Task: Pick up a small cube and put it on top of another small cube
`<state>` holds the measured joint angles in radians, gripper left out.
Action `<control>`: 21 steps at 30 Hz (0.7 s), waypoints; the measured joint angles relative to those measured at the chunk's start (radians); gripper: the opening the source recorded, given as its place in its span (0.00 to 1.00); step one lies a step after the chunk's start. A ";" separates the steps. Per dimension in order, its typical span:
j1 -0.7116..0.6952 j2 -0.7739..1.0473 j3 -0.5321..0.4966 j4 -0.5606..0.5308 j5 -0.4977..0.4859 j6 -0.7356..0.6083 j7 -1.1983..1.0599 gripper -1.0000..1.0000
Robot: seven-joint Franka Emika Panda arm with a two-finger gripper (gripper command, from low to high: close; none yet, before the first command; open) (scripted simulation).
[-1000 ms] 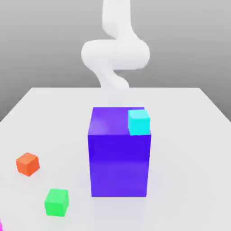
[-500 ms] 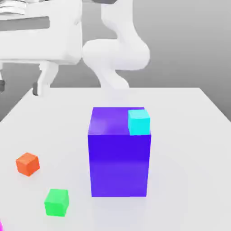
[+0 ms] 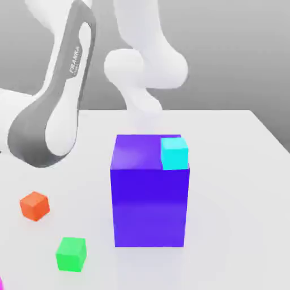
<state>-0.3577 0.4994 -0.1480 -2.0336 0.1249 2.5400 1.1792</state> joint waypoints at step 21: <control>0.046 -0.163 0.008 -0.204 -0.020 0.030 0.027 0.00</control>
<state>-0.3122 0.3363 -0.1401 -2.2378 0.1054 2.5698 1.2058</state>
